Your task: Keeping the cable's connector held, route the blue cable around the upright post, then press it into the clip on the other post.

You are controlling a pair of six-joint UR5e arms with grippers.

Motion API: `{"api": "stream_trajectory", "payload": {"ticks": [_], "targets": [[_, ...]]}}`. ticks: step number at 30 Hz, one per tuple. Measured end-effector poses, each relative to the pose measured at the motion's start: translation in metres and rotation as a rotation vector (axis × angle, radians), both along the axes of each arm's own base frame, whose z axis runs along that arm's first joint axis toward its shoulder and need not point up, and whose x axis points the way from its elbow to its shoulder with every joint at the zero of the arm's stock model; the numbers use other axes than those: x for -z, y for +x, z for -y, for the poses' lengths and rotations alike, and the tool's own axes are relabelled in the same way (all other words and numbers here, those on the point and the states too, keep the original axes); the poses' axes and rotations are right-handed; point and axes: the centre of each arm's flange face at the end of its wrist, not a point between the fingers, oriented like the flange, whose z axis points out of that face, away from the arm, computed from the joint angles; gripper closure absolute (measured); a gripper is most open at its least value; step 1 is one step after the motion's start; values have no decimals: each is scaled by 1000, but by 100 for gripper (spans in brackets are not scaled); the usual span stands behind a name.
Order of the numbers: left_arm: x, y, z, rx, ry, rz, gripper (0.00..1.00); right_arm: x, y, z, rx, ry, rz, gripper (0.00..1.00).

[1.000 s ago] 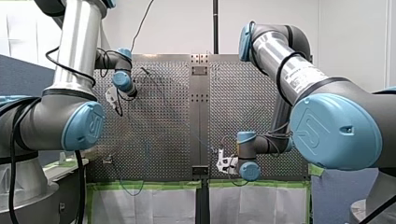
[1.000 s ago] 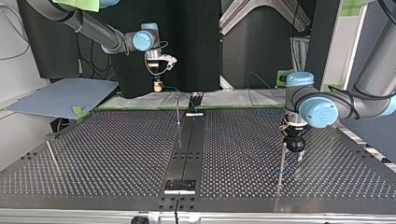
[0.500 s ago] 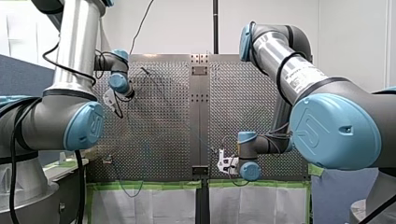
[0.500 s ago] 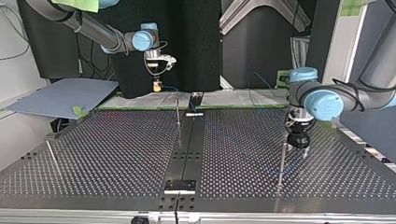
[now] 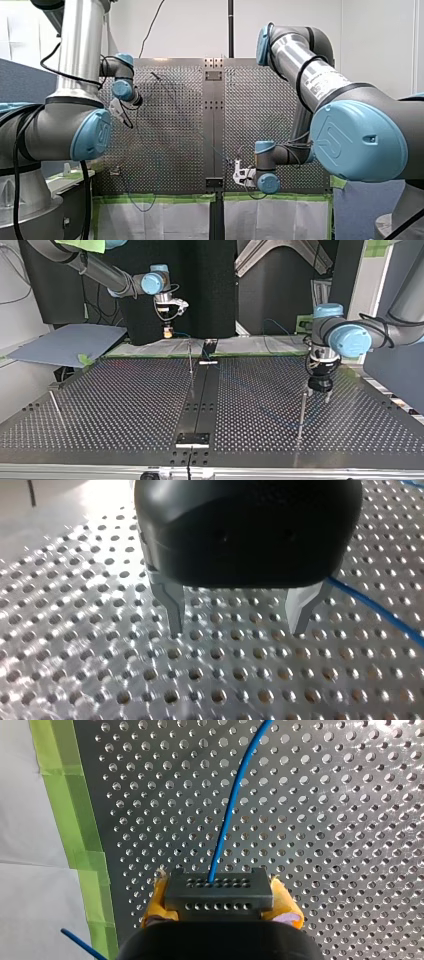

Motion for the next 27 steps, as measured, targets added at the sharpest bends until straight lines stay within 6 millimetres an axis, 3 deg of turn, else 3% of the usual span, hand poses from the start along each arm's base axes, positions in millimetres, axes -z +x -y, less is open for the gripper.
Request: {"api": "stream_trajectory", "payload": {"ticks": [27], "targets": [[-29, -46, 17, 60, -222, 65, 0, -10, 0, 1, 2, -8, 9, 100]]}}
